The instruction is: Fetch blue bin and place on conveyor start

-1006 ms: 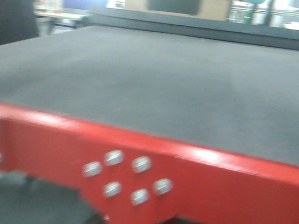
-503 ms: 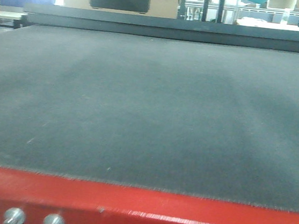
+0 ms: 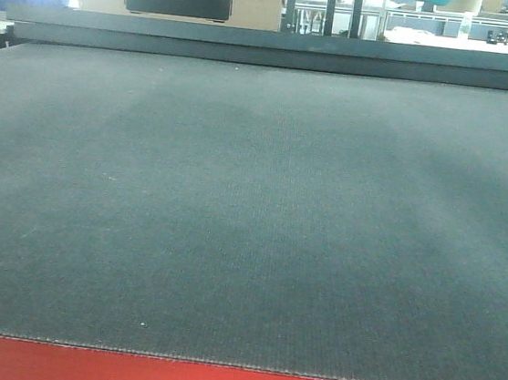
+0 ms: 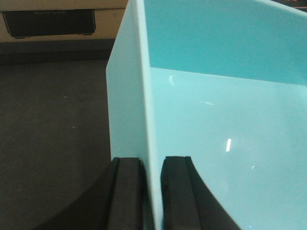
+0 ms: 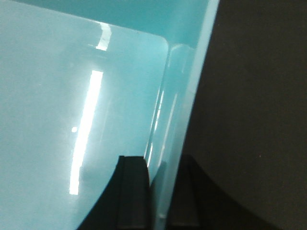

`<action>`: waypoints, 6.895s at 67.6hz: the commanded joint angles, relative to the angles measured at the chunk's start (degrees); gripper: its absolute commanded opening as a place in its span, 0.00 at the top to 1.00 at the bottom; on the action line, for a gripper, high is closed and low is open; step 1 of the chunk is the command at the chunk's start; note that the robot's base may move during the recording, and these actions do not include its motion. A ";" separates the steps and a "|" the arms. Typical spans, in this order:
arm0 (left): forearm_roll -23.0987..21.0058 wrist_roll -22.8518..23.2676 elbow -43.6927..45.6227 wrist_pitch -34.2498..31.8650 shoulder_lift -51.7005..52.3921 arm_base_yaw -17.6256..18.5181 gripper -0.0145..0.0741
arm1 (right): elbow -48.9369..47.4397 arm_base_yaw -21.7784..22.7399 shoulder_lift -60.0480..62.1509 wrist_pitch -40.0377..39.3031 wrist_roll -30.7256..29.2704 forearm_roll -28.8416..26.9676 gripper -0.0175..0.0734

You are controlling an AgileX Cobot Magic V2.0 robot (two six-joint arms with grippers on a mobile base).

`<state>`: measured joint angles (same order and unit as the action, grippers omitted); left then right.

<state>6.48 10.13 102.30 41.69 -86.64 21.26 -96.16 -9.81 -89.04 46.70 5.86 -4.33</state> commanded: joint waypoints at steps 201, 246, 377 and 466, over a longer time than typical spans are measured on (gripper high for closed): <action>-5.14 0.57 -10.05 7.25 -16.51 -0.94 0.28 | 9.57 0.07 -9.17 1.60 -1.41 6.13 0.21; -0.75 0.57 -24.19 0.94 12.86 -12.77 0.96 | 20.35 10.30 14.67 -0.32 -1.41 6.13 0.99; 0.36 0.43 -76.68 -26.24 69.63 -17.98 0.96 | 65.06 9.22 68.19 -31.71 -1.41 5.88 0.99; -9.76 -13.06 -102.30 -40.10 86.64 -25.42 0.96 | 65.06 9.22 68.31 -31.76 -1.41 5.88 0.99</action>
<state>-2.92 -2.89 -0.05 2.72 -0.41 -3.93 -31.07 -0.35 -20.95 16.31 4.60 1.14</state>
